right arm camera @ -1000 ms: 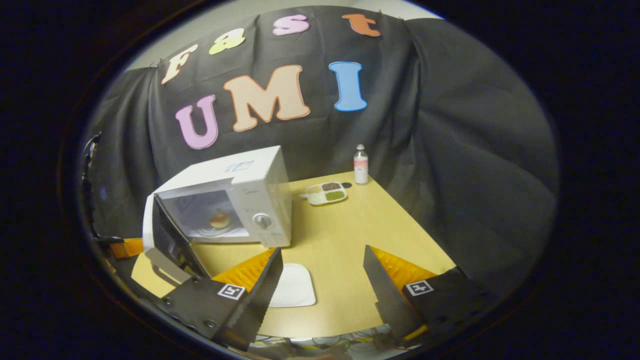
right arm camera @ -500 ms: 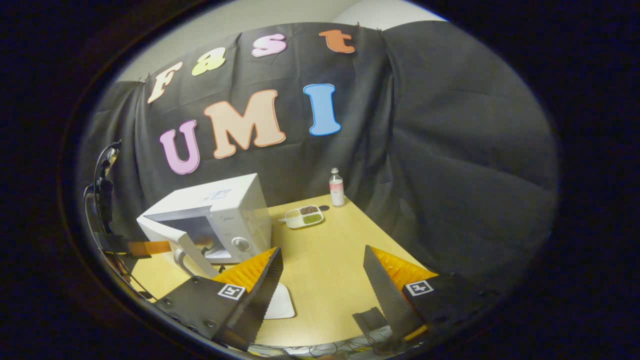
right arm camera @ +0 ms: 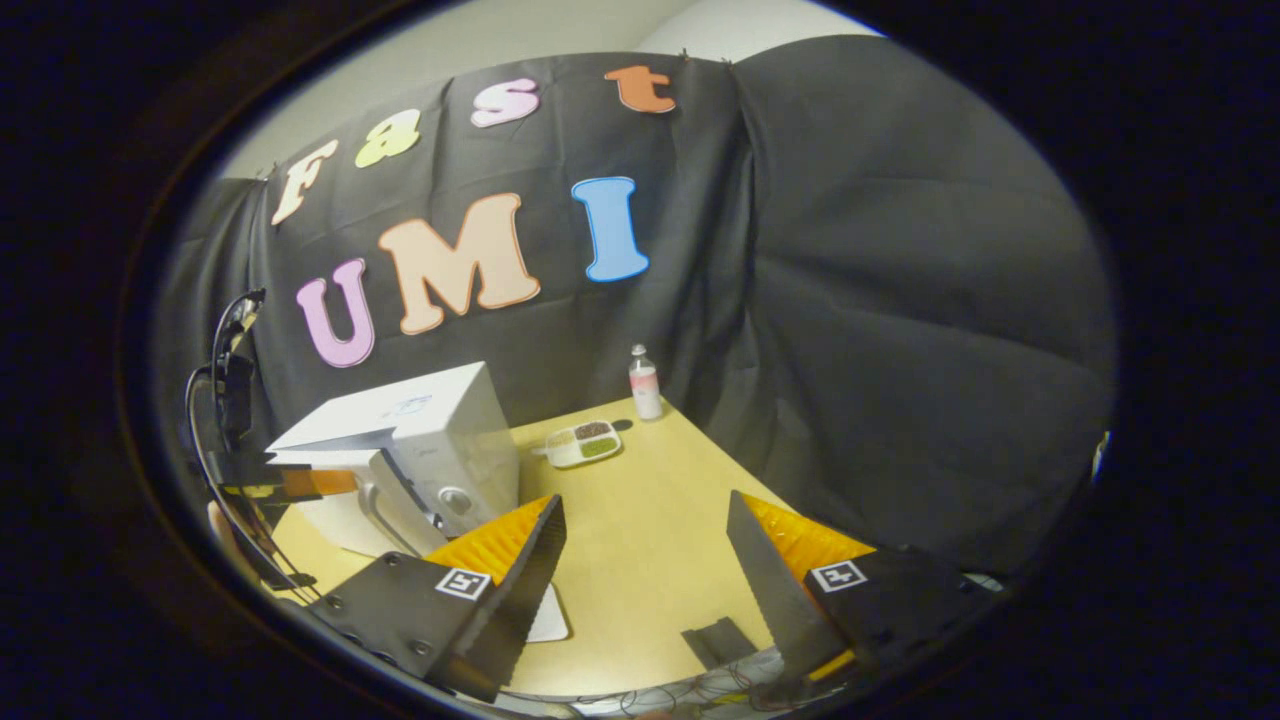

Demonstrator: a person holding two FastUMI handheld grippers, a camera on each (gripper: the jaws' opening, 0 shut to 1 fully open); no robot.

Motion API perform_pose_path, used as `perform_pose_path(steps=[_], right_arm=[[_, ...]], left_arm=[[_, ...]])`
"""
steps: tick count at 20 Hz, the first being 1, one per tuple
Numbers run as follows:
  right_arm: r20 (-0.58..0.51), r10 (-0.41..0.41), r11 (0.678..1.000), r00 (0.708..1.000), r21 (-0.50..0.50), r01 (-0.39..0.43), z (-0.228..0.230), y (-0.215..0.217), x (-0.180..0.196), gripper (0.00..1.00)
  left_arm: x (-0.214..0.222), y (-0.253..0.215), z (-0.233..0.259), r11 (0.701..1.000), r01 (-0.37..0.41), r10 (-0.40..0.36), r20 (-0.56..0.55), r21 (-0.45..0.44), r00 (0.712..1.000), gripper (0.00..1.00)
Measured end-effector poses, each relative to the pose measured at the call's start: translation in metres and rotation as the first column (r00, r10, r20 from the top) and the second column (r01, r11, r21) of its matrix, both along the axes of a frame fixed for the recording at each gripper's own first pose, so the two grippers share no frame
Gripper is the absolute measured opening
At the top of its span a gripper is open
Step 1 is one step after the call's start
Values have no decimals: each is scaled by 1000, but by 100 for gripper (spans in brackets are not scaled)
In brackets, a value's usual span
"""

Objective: Open the microwave oven with the left hand, put the food in, and close the microwave oven.

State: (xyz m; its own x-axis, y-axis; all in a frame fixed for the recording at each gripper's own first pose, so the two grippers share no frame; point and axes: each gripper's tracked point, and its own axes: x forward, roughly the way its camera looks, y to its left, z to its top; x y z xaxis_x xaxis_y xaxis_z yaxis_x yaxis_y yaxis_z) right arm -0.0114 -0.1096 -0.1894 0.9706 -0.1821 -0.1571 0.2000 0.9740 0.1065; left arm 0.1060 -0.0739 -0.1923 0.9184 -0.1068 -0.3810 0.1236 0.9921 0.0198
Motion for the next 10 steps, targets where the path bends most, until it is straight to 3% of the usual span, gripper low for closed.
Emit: perform_pose_path(steps=[10], right_arm=[[-15, -2, 999, 1000, -37, 1, -3, -10, 1, 92]], left_arm=[[30, -6, 4, 999, -45, 46, 45, -21, 998, 1]])
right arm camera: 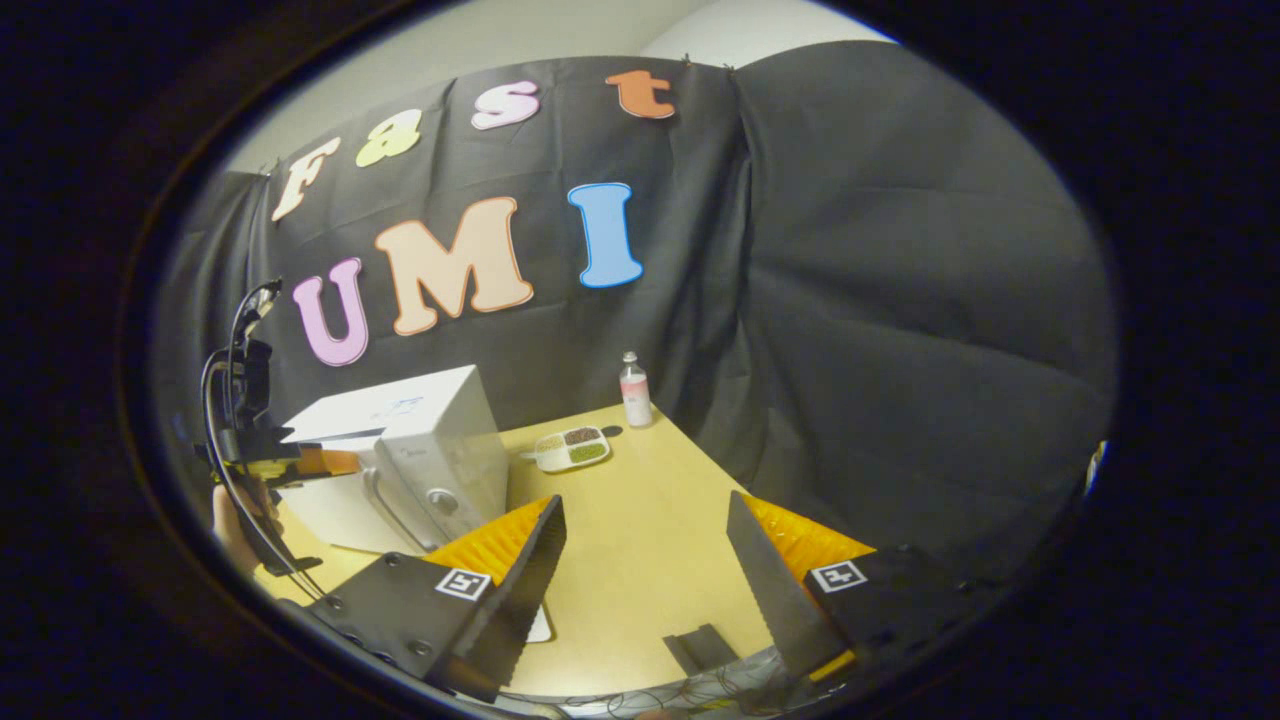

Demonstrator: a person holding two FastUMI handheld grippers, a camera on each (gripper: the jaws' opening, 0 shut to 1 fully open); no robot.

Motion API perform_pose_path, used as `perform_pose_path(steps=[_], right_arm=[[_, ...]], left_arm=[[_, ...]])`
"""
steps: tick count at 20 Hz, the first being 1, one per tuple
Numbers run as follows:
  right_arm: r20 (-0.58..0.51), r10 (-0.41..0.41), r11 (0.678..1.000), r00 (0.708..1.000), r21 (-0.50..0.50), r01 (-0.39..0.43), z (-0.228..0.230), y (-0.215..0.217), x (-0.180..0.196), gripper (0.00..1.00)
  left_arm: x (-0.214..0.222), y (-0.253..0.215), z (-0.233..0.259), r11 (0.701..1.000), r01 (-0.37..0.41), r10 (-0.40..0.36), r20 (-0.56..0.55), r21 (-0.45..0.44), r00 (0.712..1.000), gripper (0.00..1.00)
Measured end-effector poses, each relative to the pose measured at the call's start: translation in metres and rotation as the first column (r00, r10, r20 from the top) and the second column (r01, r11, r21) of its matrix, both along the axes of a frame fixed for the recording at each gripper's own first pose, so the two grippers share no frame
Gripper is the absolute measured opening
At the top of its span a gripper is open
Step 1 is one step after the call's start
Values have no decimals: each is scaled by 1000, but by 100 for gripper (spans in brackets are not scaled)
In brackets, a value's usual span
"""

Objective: Open the microwave oven with the left hand, put the food in, and close the microwave oven.

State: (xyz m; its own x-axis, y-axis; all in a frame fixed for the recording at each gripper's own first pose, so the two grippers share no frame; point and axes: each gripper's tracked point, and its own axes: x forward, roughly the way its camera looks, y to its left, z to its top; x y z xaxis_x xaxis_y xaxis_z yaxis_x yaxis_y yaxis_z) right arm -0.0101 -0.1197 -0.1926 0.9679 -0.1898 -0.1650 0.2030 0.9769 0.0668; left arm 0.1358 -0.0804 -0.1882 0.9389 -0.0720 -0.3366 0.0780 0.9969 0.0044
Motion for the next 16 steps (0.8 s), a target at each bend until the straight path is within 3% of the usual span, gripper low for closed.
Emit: perform_pose_path(steps=[3, 13, 14, 16], right_arm=[[8, -3, 1000, 1000, -7, 3, 3, -1, 2, 100], [-31, 36, 999, 999, -22, -37, -7, 10, 13, 99], [-30, 40, 999, 999, -25, -41, -5, 10, 12, 92], [-18, 50, 998, 999, -25, -50, -1, 12, 12, 92]], left_arm=[[8, 1, 4, 1000, -13, 12, 23, 19, 1000, 2], [12, 2, 6, 997, -55, 52, 66, 56, 996, 0], [12, 2, 6, 996, -59, 54, 71, 68, 996, 0], [16, 0, 8, 995, -57, 50, 90, 76, 995, 0]])
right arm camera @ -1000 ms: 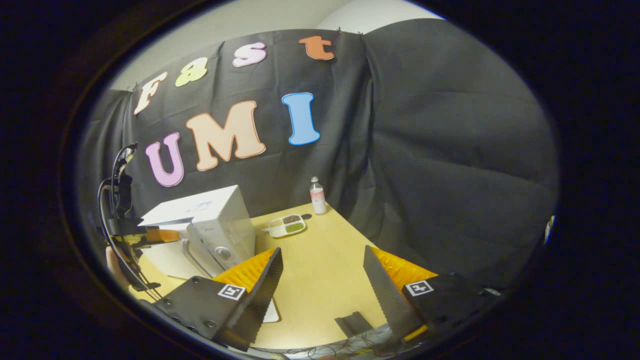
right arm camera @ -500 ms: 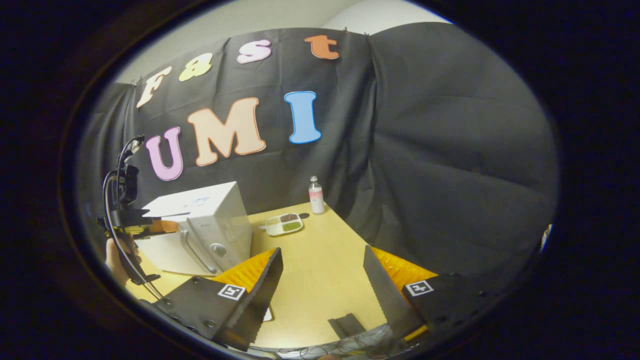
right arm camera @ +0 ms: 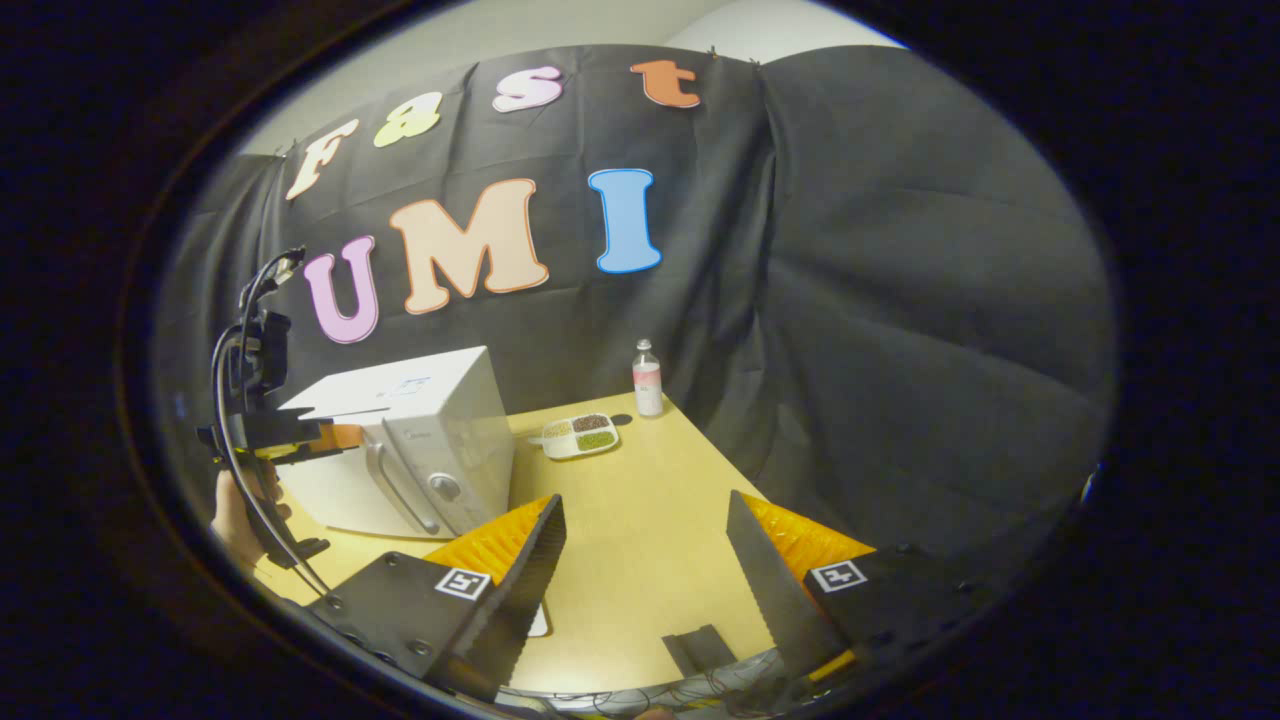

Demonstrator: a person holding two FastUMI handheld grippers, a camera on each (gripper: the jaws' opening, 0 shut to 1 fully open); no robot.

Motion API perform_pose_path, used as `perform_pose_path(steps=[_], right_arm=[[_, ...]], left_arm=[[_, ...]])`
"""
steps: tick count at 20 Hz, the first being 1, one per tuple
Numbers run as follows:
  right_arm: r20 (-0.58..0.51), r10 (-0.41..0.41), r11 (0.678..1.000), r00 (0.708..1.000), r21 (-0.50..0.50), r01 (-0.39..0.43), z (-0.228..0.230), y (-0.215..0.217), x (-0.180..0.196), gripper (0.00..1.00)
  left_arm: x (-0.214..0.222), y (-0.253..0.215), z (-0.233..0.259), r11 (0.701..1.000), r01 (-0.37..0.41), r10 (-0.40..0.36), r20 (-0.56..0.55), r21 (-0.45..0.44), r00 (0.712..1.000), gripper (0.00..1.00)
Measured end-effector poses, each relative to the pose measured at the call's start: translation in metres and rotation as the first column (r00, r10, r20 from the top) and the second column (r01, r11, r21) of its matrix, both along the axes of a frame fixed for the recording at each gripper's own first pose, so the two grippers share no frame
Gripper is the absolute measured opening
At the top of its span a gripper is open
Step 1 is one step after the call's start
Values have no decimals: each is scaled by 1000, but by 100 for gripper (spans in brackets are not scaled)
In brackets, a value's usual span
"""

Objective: Open the microwave oven with the left hand, put the food in, and close the microwave oven.

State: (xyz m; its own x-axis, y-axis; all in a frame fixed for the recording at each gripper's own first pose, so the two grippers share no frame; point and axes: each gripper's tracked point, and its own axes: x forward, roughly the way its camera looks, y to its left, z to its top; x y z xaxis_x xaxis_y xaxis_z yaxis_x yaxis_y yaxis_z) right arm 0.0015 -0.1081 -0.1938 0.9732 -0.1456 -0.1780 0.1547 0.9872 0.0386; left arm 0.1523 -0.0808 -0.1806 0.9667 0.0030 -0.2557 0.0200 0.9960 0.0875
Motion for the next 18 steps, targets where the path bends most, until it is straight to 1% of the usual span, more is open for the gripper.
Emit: perform_pose_path(steps=[1, 2, 3, 4, 5, 6, 8, 11, 13, 16, 18], right_arm=[[1, 9, 1000, 1000, 1, -9, 0, 2, 0, 92], [-1, 20, 1000, 1000, -2, -20, 0, 4, -1, 92], [-7, 29, 1000, 1000, -11, -29, 0, 5, -1, 92], [-8, 36, 999, 999, -24, -36, -3, 4, -5, 92], [-7, 45, 998, 999, -36, -45, 0, 5, -5, 92], [-6, 55, 998, 998, -43, -55, 3, 7, -5, 92], [9, 59, 997, 998, -43, -59, 15, 7, -4, 92], [53, 62, 998, 997, -30, -61, 40, 7, 2, 92], [75, 73, 997, 994, -42, -70, 56, 8, 8, 92], [99, 105, 993, 990, -71, -98, 77, 15, 15, 92], [105, 138, 989, 985, -73, -131, 86, 25, 20, 92]], left_arm=[[3, 2, 4, 1000, -15, 15, -3, 13, 1000, 0], [7, -2, 16, 1000, -4, 3, 45, 22, 999, 0], [13, -11, 33, 999, 29, -32, 91, 38, 995, 2], [19, -14, 44, 996, 38, -47, 118, 77, 992, 0], [19, -9, 48, 993, 20, -34, 116, 119, 993, 0], [19, -10, 49, 992, 23, -36, 110, 123, 993, 0], [16, -25, 52, 995, 64, -72, 115, 77, 991, 1], [-5, -24, 51, 996, 74, -79, 101, 58, 992, 3], [-22, -15, 53, 997, 68, -72, 102, 45, 992, 13], [-52, 4, 59, 998, 36, -41, 93, 55, 995, 20], [-71, 11, 63, 998, 17, -22, 89, 57, 996, 27]])
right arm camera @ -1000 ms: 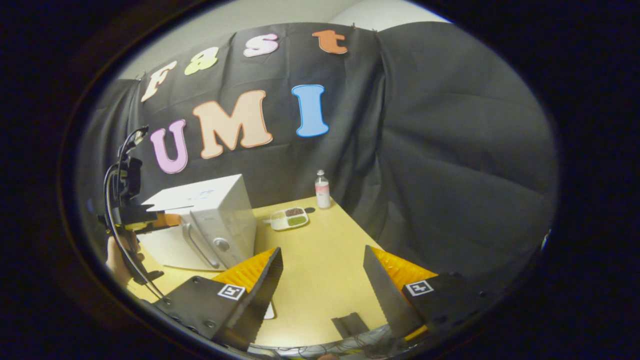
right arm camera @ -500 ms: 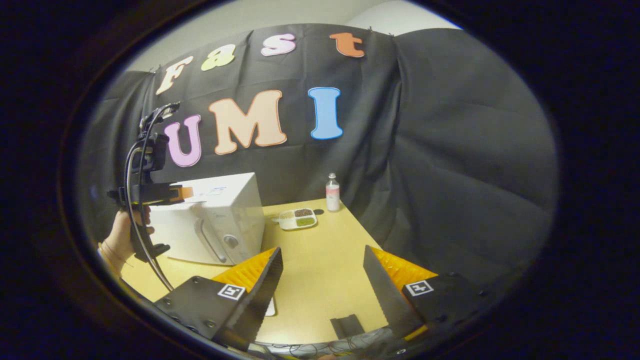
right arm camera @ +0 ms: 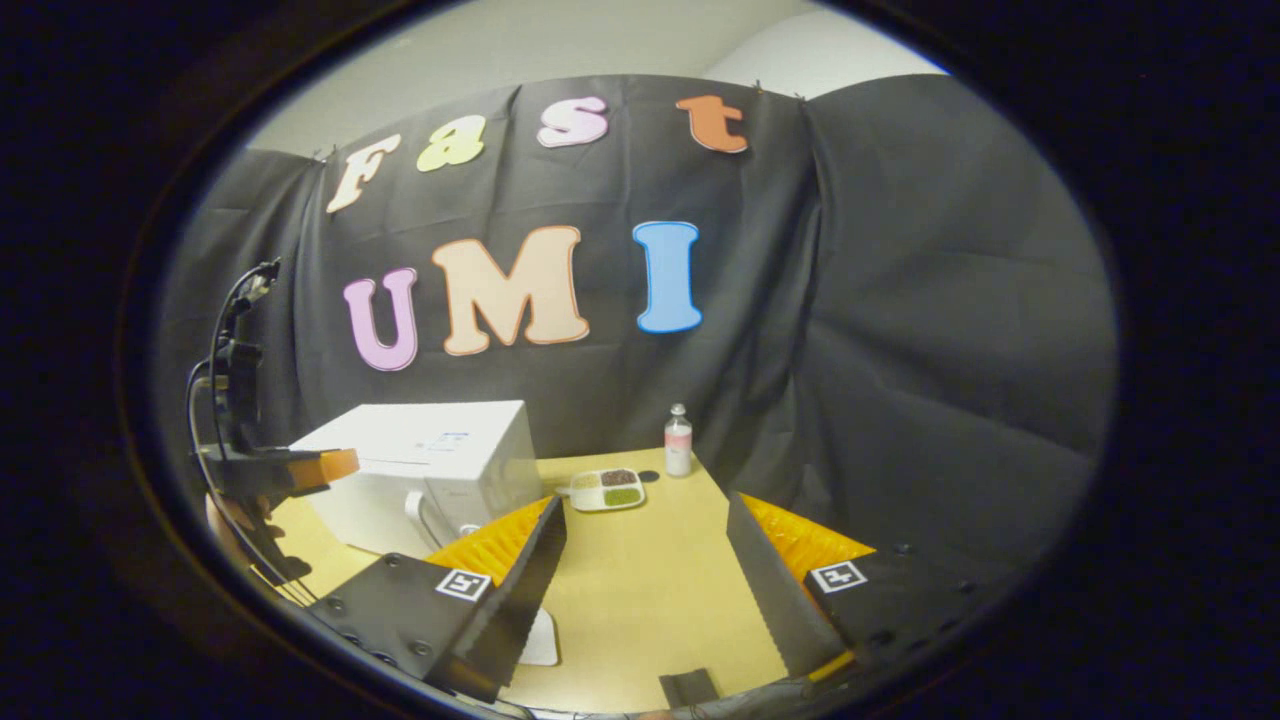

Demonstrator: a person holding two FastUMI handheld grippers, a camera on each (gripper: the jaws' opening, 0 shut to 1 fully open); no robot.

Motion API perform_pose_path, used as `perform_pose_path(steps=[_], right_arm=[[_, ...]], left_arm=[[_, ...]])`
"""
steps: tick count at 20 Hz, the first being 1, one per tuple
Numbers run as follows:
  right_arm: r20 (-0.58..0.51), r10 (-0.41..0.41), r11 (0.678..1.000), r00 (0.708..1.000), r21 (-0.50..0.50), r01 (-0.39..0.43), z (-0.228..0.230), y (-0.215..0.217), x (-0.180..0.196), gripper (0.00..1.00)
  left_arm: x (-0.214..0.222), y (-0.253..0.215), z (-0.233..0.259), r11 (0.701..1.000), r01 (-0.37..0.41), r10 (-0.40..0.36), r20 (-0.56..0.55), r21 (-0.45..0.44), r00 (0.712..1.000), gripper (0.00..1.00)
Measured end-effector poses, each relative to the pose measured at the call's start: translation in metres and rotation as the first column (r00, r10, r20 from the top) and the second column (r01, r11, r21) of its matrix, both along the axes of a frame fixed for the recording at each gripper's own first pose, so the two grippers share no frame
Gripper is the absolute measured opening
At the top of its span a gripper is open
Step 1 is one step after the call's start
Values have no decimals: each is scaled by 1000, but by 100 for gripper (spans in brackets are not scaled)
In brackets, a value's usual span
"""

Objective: Open the microwave oven with the left hand, put the food in, and close the microwave oven.

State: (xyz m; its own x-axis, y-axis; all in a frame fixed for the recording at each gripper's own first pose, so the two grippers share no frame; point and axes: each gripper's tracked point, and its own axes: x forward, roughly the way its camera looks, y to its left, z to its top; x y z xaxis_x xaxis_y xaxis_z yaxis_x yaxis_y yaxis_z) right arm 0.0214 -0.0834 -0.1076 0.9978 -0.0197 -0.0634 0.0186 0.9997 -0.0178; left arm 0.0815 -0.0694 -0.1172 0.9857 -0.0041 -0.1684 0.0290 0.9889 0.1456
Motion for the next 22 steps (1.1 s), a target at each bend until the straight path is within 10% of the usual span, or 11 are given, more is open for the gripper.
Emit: perform_pose_path(steps=[7, 22], right_arm=[[26, 132, 991, 991, -30, -132, 27, 36, 6, 92], [54, 204, 977, 978, -74, -200, 43, 40, -9, 92]], left_arm=[[-49, 6, 15, 998, -56, 56, 25, -3, 998, 97], [-75, -12, 46, 999, -51, 50, 114, 11, 992, 96]])
